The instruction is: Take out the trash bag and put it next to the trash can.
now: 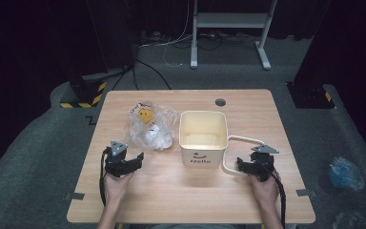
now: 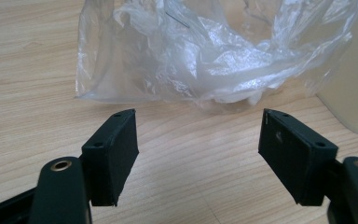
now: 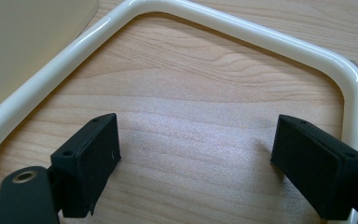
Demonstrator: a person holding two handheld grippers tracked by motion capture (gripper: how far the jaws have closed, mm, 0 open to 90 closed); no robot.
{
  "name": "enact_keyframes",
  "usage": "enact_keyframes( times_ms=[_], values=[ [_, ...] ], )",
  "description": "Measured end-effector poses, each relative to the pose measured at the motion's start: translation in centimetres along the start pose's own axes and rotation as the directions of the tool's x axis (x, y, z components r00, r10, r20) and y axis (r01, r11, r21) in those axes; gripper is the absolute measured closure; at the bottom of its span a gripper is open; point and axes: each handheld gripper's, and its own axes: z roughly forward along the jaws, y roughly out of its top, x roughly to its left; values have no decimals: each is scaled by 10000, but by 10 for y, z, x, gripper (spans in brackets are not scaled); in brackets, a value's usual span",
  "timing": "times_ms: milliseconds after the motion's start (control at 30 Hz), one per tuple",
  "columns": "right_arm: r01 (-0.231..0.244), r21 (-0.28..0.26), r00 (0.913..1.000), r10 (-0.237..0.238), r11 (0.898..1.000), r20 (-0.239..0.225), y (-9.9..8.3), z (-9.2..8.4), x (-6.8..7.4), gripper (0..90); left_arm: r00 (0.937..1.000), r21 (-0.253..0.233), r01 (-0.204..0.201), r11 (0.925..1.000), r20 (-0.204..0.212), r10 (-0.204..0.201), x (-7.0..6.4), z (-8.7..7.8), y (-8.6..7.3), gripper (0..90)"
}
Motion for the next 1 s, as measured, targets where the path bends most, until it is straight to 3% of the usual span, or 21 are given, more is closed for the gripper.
enact_keyframes(
  times_ms=[367,1000],
  values=[
    [1,1,10000,-1,10000,-1,0,0,0,150,9996,243,294,9993,41,-295,-3,19,-12,286],
    [-2,1,10000,2,10000,1,0,0,0,150,9980,842,-55,9964,-630,109,-5,44,-27,289]
  ],
)
